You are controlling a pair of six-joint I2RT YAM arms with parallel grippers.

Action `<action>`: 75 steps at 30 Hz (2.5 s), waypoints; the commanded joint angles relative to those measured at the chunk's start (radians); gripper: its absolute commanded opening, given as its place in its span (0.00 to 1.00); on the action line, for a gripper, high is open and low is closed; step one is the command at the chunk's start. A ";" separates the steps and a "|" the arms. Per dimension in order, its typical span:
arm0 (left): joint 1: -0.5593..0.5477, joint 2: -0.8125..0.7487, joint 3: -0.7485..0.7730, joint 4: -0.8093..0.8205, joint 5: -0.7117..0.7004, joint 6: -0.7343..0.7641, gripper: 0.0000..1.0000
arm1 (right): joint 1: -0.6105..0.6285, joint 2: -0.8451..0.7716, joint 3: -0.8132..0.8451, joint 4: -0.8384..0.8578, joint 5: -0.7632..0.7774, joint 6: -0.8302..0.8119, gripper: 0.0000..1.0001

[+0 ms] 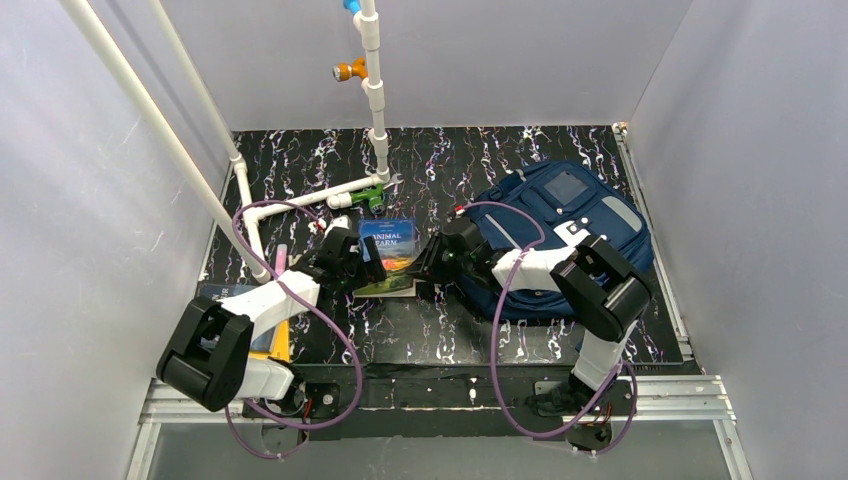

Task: Pack the student bag
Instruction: Pick up the book from the center of the board.

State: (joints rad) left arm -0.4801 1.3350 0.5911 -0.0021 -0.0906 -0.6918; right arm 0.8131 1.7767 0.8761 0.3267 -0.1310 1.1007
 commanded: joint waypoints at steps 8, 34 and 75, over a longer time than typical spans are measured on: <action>-0.016 -0.081 0.013 -0.093 0.056 0.001 0.87 | -0.008 -0.006 -0.037 0.116 -0.092 0.073 0.01; 0.230 -0.055 0.002 0.039 0.493 -0.447 0.94 | -0.148 -0.083 -0.109 0.413 -0.384 0.352 0.01; 0.268 0.126 -0.031 0.310 0.568 -0.395 0.72 | -0.193 -0.062 -0.164 0.336 -0.634 0.148 0.01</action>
State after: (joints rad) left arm -0.2352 1.4391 0.5488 0.2825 0.4232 -1.1084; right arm 0.6353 1.7462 0.7288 0.6365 -0.6636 1.3090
